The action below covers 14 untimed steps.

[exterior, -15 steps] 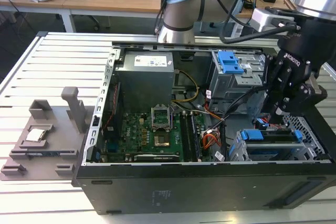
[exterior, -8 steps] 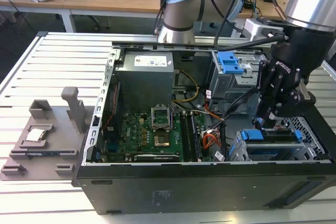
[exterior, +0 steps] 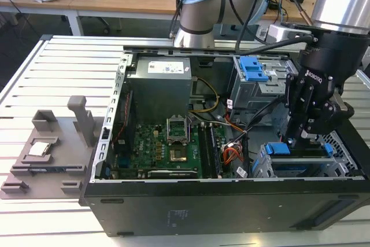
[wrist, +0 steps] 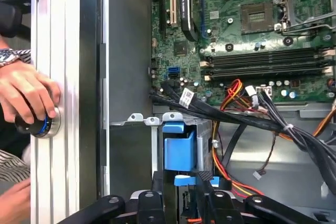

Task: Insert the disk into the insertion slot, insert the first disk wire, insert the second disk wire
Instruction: 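Insert the second disk wire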

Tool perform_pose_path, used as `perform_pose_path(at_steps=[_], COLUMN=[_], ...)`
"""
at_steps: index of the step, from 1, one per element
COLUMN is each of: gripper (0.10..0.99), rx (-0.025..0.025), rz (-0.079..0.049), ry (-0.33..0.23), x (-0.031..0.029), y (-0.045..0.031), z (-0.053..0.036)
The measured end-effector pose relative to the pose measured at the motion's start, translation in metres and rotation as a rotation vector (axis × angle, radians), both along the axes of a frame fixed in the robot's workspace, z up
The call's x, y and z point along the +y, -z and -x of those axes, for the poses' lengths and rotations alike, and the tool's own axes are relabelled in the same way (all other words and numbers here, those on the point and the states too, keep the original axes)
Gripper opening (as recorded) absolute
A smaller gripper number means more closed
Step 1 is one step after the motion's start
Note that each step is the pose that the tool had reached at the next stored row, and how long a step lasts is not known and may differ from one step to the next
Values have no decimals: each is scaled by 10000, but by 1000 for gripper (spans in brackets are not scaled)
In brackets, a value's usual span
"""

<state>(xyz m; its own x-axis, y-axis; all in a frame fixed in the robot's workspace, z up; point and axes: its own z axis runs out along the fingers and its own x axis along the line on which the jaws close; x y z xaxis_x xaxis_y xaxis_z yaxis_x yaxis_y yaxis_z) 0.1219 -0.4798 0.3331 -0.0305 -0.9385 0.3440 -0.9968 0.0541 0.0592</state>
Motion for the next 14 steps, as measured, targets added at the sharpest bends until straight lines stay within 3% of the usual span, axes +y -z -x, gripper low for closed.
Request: perform_pose_path(at_steps=[4, 5, 8, 9, 12, 14], gripper=[373, 373, 373, 373, 373, 373], rx=[0, -1, -1, -1, -2, -1], rz=[-8, -5, -49, -160, -670, -816], ry=[0, -1, -5, -3, -8, -5], x=[22, 57, 70, 71, 75, 74], y=[15, 8, -33, -33, -20, -12], z=[0, 0, 1, 4, 14, 16])
